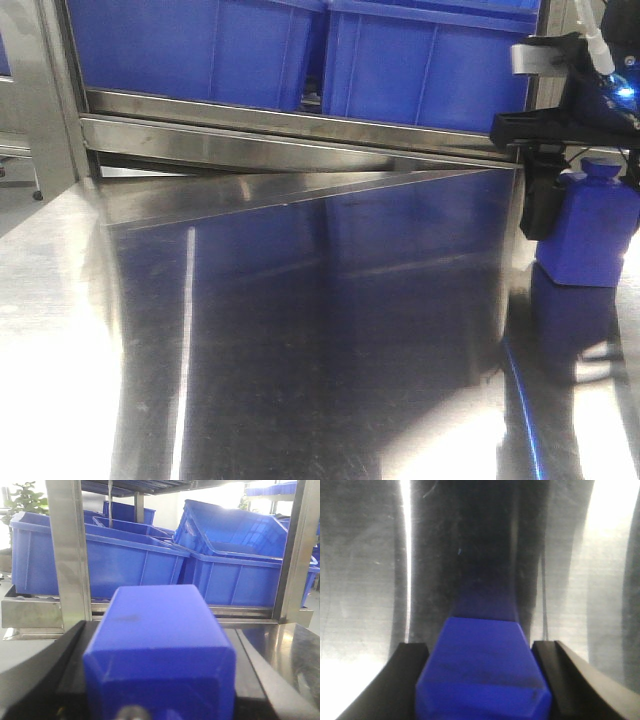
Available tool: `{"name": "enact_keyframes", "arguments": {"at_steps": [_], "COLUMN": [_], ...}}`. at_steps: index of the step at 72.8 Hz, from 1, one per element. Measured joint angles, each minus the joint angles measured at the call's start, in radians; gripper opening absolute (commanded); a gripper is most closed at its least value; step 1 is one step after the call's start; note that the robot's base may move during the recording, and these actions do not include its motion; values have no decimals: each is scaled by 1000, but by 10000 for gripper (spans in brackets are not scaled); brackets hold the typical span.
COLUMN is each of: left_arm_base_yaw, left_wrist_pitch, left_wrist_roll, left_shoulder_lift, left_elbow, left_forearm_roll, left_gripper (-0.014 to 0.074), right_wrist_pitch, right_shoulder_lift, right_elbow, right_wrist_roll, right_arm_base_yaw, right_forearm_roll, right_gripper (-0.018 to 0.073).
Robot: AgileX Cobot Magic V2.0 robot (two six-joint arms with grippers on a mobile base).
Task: Pick and sort blue part to right shelf
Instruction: 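Close the right gripper on the blue bottle and lift it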
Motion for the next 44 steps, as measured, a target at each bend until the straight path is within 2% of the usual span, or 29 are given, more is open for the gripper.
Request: {"name": "enact_keyframes", "arguments": {"at_steps": [20,44], "left_arm_base_yaw": [0,0], "left_wrist_pitch": [67,121], "left_wrist_roll": [0,0], "left_shoulder_lift": [-96,-108], "left_elbow": [0,0], "left_forearm_roll": [34,39], "left_gripper": [335,335], "right_wrist_pitch": [-46,-127], "right_shoulder_lift": [-180,-561], "right_elbow": [67,287], "right_wrist_roll": [0,-17], "right_arm_base_yaw": [0,0], "right_forearm_roll": [-16,-25], "right_gripper": [215,215]}}
